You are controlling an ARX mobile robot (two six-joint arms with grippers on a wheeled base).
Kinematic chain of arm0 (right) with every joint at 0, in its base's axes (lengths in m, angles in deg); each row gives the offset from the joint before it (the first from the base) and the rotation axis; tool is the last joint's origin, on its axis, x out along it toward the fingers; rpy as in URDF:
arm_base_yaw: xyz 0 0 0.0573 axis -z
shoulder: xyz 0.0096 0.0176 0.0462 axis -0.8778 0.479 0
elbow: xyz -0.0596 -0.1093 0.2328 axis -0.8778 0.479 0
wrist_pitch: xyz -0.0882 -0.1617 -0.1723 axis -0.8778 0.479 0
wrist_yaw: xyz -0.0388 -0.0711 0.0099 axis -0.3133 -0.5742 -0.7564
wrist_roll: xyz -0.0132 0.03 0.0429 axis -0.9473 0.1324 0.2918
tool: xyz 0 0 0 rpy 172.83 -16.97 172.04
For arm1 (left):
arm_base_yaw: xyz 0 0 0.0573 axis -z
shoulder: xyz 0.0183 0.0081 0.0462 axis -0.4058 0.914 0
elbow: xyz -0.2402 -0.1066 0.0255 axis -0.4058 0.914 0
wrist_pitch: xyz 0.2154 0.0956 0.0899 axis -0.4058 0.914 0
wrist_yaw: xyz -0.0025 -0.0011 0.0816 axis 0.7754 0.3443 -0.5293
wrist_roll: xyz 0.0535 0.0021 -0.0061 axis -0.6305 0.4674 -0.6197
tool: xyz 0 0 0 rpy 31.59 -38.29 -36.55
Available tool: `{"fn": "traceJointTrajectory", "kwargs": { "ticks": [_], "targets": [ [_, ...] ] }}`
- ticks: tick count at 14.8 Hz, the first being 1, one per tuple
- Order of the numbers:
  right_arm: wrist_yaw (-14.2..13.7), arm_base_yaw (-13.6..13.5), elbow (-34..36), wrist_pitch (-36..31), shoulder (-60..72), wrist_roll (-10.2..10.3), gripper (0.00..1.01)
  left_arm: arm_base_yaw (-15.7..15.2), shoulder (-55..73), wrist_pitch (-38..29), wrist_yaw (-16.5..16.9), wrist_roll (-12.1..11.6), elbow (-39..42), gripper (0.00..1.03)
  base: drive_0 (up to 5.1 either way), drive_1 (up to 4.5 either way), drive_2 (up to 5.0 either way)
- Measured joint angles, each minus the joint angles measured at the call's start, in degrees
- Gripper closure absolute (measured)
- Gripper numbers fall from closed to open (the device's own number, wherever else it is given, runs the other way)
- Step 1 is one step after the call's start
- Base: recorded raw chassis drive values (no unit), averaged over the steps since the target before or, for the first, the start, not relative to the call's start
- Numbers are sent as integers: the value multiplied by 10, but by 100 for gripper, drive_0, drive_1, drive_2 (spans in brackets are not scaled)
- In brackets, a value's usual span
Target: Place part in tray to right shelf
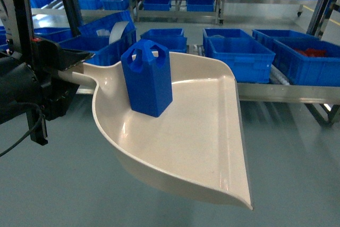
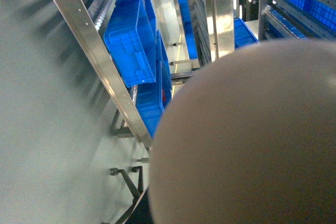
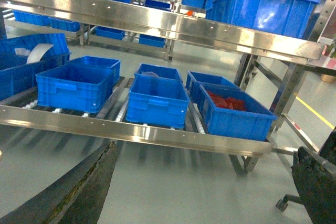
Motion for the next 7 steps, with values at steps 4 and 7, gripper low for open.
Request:
{"fn": "traceJointTrajectory", "kwargs": {
  "ticks": [4,7],
  "targets": [
    [0,0,0,0,0,0,3,0,0,-1,0,0,0,86,0,0,0],
    [0,0,0,-1,0,0,3,0,0,0,0,0,0,86,0,0,0]
  ]
}}
